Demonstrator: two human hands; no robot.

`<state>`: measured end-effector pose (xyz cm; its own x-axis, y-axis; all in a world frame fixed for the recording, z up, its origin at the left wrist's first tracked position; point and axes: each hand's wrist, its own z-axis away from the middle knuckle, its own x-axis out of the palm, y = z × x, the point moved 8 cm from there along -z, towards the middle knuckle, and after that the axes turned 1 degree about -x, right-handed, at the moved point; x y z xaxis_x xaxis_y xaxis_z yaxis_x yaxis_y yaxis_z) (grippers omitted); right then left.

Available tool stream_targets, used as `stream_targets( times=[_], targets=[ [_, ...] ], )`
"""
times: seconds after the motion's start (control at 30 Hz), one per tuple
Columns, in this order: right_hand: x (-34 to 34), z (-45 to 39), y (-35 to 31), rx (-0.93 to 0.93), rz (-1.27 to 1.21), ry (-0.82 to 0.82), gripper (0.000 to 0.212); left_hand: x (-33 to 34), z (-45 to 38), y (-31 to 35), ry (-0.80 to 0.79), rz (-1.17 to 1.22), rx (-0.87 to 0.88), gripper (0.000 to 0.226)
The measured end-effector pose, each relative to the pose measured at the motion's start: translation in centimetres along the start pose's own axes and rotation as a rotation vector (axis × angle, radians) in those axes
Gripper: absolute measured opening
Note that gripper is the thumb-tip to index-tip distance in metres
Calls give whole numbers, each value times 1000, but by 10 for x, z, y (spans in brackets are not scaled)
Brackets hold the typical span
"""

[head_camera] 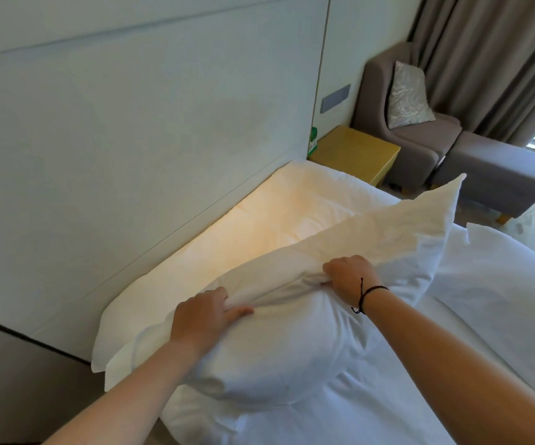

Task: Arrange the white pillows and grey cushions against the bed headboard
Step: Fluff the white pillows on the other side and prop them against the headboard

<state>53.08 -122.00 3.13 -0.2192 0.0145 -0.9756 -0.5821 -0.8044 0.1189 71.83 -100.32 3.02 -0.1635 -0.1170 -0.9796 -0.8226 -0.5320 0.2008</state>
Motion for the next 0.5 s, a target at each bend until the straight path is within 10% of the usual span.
stream_targets(
  times=[0.13,0.3,0.5],
  targets=[
    [-19,-43,-5,101,-84,124,32,-1,-31,-27,-87,-5,23,88],
    [-76,-118,-24,135,-148,299,40,-12,-93,-83,-198,167,-30,40],
    [-177,-210,-31,112,-149,465,45,-101,-174,-125,44,308,-8,40]
  ],
)
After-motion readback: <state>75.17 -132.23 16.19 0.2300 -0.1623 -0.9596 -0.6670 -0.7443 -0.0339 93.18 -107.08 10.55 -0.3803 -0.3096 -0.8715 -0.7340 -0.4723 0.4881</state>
